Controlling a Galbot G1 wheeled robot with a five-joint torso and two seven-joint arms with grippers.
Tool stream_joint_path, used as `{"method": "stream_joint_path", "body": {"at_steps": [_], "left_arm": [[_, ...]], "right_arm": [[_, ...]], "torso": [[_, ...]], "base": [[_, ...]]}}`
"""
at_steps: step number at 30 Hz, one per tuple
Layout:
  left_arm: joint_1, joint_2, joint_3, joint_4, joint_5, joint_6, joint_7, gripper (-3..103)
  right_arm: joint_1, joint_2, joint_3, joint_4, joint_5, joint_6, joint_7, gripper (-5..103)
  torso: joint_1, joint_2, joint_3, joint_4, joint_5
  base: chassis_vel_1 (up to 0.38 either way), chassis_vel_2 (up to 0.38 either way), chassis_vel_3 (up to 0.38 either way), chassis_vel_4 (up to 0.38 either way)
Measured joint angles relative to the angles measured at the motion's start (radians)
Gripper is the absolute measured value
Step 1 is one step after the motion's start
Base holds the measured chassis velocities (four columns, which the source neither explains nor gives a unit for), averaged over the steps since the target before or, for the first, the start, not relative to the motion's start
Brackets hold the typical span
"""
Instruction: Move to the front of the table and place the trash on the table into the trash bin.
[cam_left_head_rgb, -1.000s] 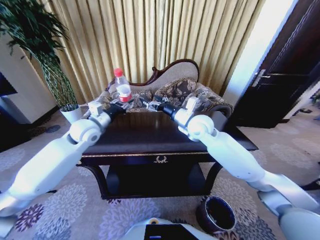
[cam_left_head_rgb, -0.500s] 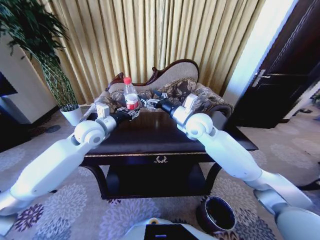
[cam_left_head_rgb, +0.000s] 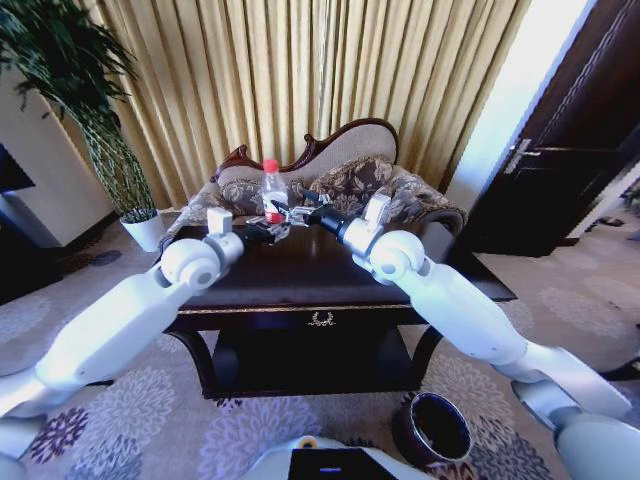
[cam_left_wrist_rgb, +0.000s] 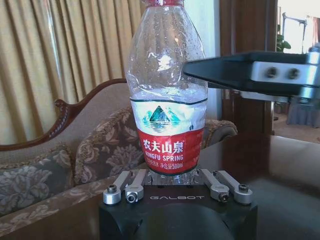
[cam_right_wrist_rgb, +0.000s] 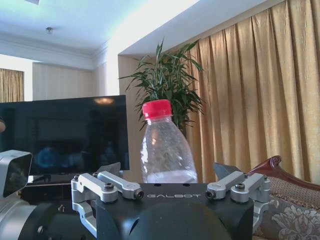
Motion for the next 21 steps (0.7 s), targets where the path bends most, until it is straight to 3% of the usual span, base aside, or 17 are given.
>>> {"method": "stream_joint_path", "body": {"at_steps": [10, 18, 20, 21], "left_arm": [[-0.039, -0.024, 0.073, -0.006, 0.002, -0.001, -0.004, 32], [-0.045, -0.035, 0.087, -0.003, 0.004, -0.003, -0.006, 31], [-0.048, -0.035, 0.089, -0.004, 0.004, -0.003, -0.005, 31], [-0.052, -0.033, 0.092, -0.004, 0.004, -0.003, -0.004, 30]], "right_arm": [[-0.001, 0.002, 0.006, 0.001, 0.002, -0.001, 0.001, 102], [-0.013, -0.006, 0.015, 0.010, 0.000, -0.001, 0.004, 71], [-0.016, -0.007, 0.016, 0.013, 0.000, -0.001, 0.004, 71], [-0.021, -0.009, 0.018, 0.017, -0.001, -0.001, 0.004, 65]], "torso": [[0.000, 0.000, 0.000, 0.0001, 0.0000], [0.000, 0.000, 0.000, 0.0002, 0.0000], [0.000, 0.000, 0.000, 0.0001, 0.0000], [0.000, 0.000, 0.000, 0.0001, 0.0000]], "base": [[0.000, 0.000, 0.000, 0.000], [0.000, 0.000, 0.000, 0.000], [0.000, 0.000, 0.000, 0.000], [0.000, 0.000, 0.000, 0.000]]}}
